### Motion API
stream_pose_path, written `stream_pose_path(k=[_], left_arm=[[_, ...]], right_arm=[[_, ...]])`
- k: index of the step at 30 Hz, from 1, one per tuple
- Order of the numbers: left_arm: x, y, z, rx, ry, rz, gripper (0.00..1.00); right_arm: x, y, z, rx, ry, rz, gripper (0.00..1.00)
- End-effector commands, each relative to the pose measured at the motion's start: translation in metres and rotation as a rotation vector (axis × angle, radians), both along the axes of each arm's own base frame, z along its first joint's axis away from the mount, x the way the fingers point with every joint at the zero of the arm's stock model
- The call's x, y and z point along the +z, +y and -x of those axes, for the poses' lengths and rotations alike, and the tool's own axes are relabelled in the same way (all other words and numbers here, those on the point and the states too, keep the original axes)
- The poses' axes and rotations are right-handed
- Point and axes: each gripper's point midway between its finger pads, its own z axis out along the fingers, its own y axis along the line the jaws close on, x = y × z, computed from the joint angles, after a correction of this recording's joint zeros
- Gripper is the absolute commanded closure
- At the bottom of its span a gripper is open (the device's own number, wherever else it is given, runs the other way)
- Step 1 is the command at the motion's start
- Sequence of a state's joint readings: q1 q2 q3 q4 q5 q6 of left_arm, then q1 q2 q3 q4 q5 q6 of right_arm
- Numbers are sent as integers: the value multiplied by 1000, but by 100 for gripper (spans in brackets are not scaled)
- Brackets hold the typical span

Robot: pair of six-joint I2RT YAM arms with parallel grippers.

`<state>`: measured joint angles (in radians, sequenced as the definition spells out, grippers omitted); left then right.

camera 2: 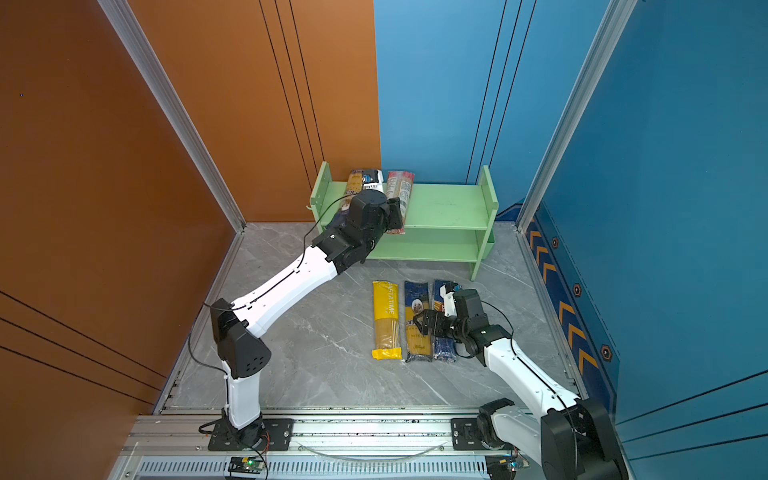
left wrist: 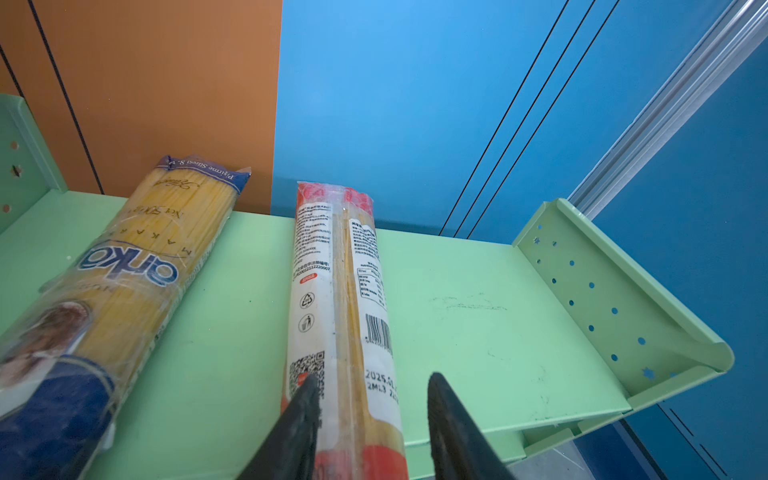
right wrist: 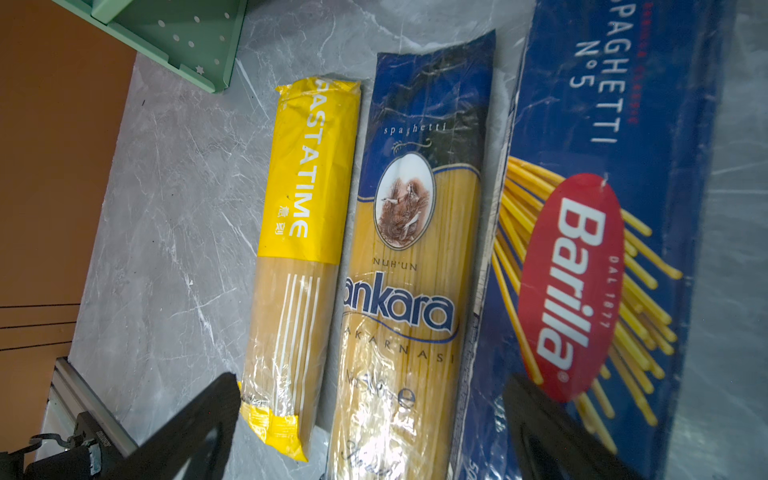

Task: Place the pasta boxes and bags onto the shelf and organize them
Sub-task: 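Lower the red-white bag onto the upper shelf and open the left gripper, then withdraw the left gripper from the shelf down toward the table bags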

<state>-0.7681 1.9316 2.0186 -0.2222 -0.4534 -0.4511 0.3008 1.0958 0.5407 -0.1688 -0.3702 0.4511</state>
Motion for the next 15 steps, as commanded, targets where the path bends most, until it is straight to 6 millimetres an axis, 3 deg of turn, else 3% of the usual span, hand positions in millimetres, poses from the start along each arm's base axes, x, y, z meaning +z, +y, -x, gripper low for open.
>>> stream_pose_path(k=[1,15], left_arm=[[21,6,6,-33,-38,82,57],[16,27,39,-93,-27,126,56]], right_arm=[[-2,-1,-4,-20,-9,-15,4],[-6,5,-7,-11,4,-30,4]])
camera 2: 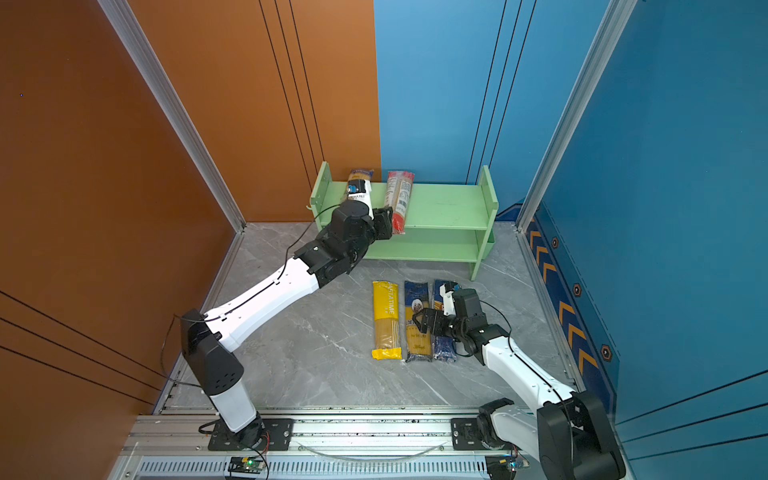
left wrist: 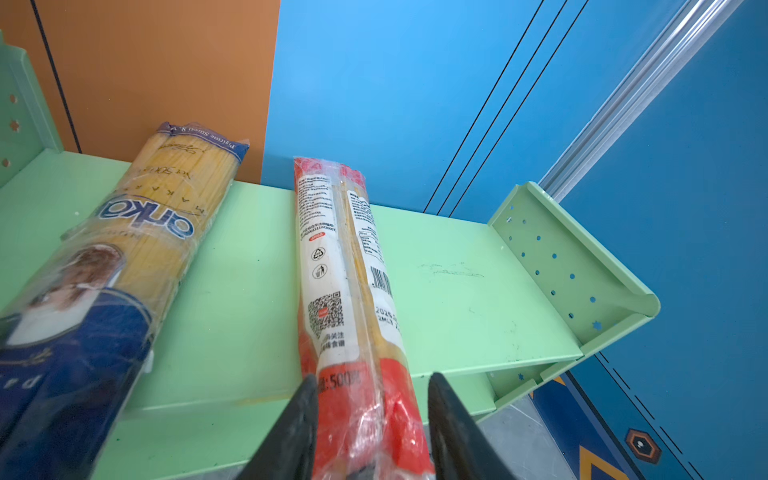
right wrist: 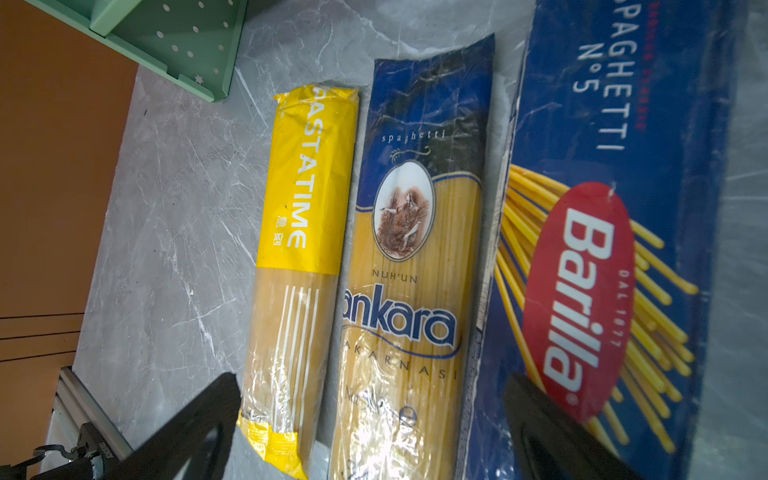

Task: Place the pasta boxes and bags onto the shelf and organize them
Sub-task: 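Withdraw the left gripper from the shelf down toward the table bags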

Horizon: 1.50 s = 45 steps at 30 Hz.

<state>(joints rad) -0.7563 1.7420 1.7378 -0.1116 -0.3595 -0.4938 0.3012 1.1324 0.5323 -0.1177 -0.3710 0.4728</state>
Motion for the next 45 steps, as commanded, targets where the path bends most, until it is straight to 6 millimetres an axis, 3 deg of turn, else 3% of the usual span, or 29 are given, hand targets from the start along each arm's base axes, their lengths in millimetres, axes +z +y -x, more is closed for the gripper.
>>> stream_pose_path(k=[1,8,19,23,26,31,45], left_arm=[[20,9,10,-30,-39,57,56],[3,19,24,-49,-32,35,56],[-52,32,44,-86,43,0,51],[-78,39,52,-85,86,-7,49],[-97,45,57,-83,122,-18,42],[-125,55,66,-83,178,-38,42],[-173,66,86,-115,290,-69,38]], right_arm=[[0,4,-1,4,-1,-17,4],[0,6,-2,11,1,-16,4],[2,11,1,16,-2,-15,4],[2,13,1,19,-3,-12,4],[2,16,1,22,-3,-9,4],[1,20,0,30,-1,0,4],[-1,34,-3,61,6,13,4]])
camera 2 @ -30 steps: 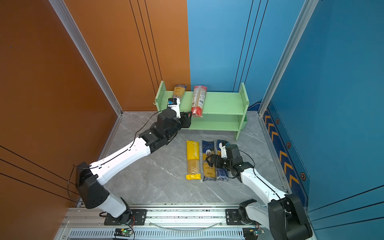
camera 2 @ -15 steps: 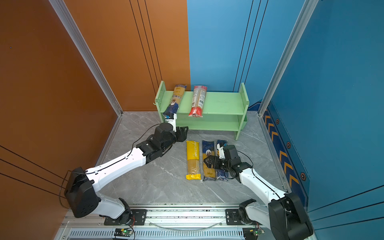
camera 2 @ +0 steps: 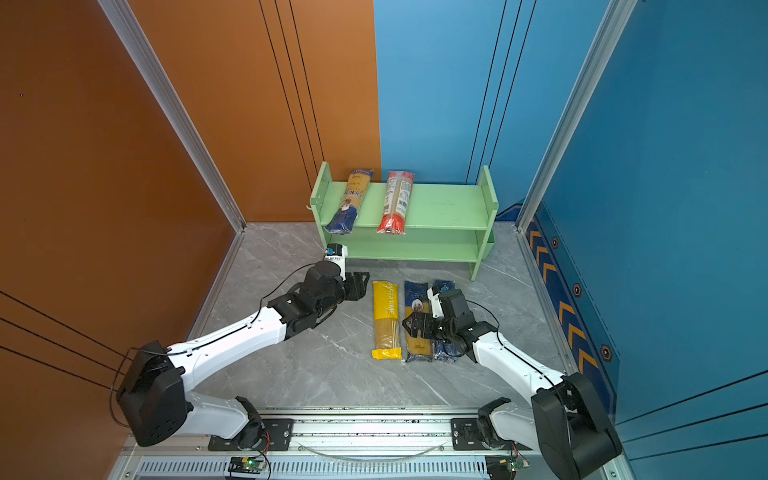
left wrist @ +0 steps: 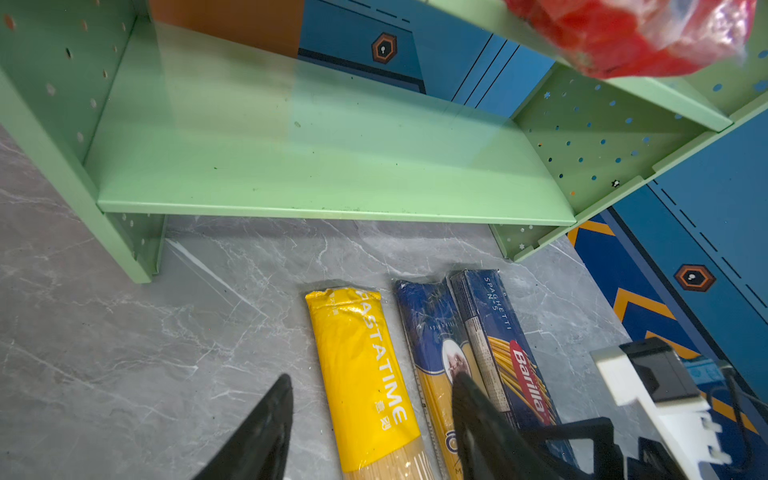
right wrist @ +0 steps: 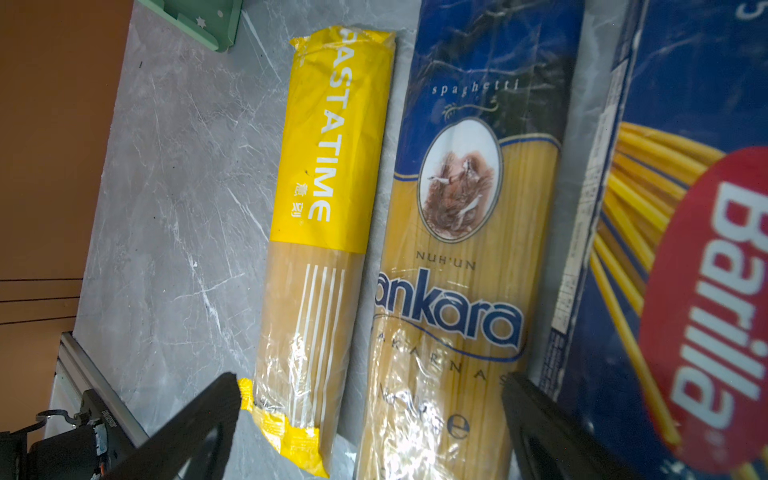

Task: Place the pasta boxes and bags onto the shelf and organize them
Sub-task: 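Withdraw the left gripper from the shelf down toward the table bags, then lower the right gripper onto the yellow PASTATIME bag while left gripper hovers nearby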

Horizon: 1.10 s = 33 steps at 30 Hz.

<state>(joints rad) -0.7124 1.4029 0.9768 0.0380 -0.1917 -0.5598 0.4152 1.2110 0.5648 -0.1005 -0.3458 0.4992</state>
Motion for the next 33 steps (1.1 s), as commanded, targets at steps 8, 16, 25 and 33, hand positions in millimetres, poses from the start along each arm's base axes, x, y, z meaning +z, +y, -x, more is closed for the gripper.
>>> stream_pose_path(k=[8,16,25,33], left_arm=[[-32,4,17,-39,92,7,26],[-55,18,29,-20,138,-18,23],[-83,35,42,-2,194,-46,15],[-98,41,50,-21,203,-82,2]], right_arm=[[5,14,-14,10,-14,5,4],[-1,26,-16,38,2,11,4],[-7,40,-19,69,15,17,4],[-14,45,-20,82,32,29,4]])
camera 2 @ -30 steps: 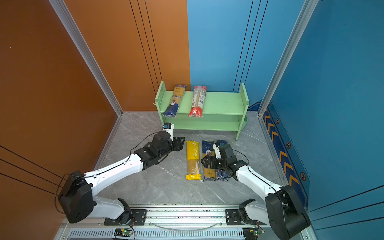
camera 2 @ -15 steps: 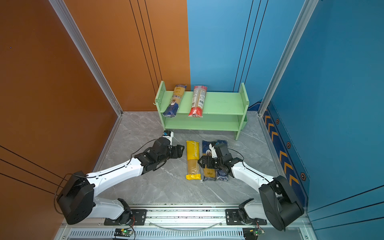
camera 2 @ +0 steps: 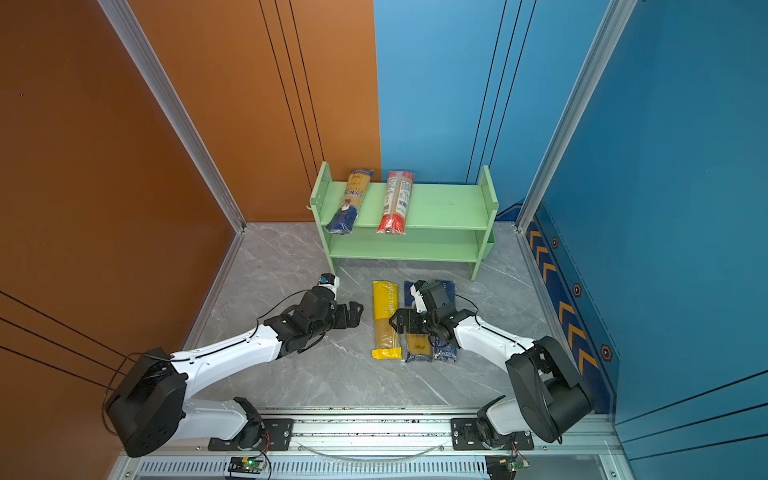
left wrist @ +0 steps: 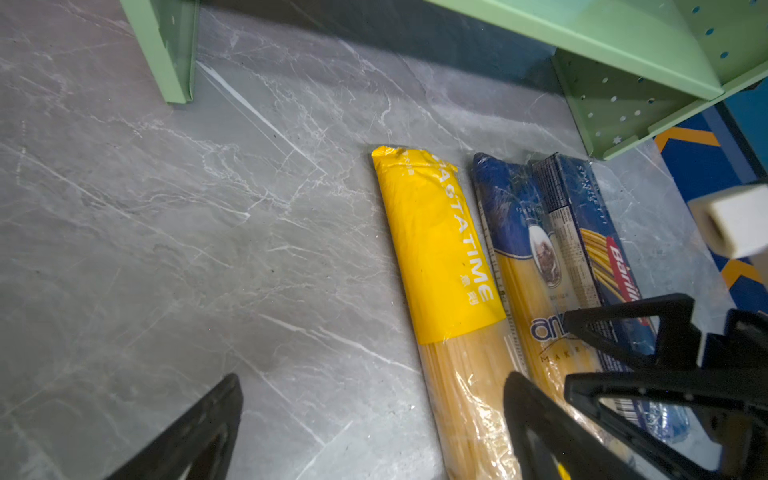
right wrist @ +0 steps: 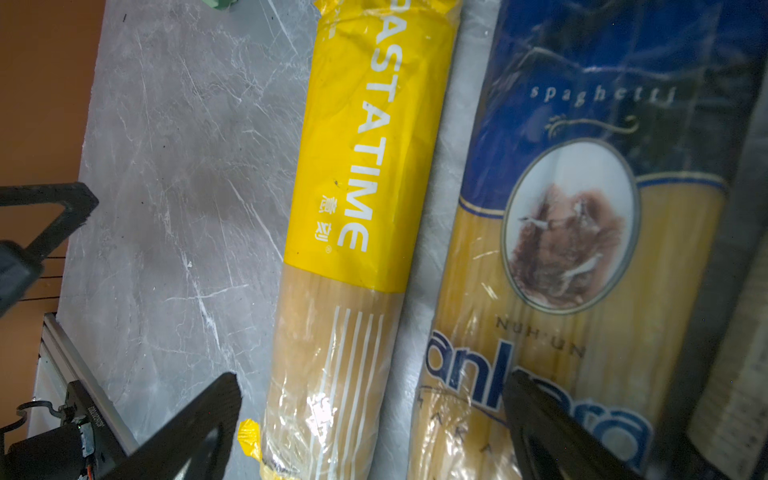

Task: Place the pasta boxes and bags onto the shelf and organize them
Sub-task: 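Lower the right gripper onto the yellow PASTATIME bag while left gripper hovers nearby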

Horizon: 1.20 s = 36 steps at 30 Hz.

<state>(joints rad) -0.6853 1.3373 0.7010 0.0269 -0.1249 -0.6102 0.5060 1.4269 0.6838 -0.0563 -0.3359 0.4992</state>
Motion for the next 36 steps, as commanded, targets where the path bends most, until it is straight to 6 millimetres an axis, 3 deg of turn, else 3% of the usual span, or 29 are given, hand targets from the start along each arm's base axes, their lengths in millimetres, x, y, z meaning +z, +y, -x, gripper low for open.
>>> stream_pose_path(k=[1,21,36], left_arm=[[0,3,4,-26,-7,-10,2],[-12,17,14,-55,28,-63,2],[-14,18,25,-121,20,25,2]], right_arm=[[1,6,-6,-1,-10,1,4],[-7,28,-4,29,-11,19,4],[-16,42,3,44,1,48,4]])
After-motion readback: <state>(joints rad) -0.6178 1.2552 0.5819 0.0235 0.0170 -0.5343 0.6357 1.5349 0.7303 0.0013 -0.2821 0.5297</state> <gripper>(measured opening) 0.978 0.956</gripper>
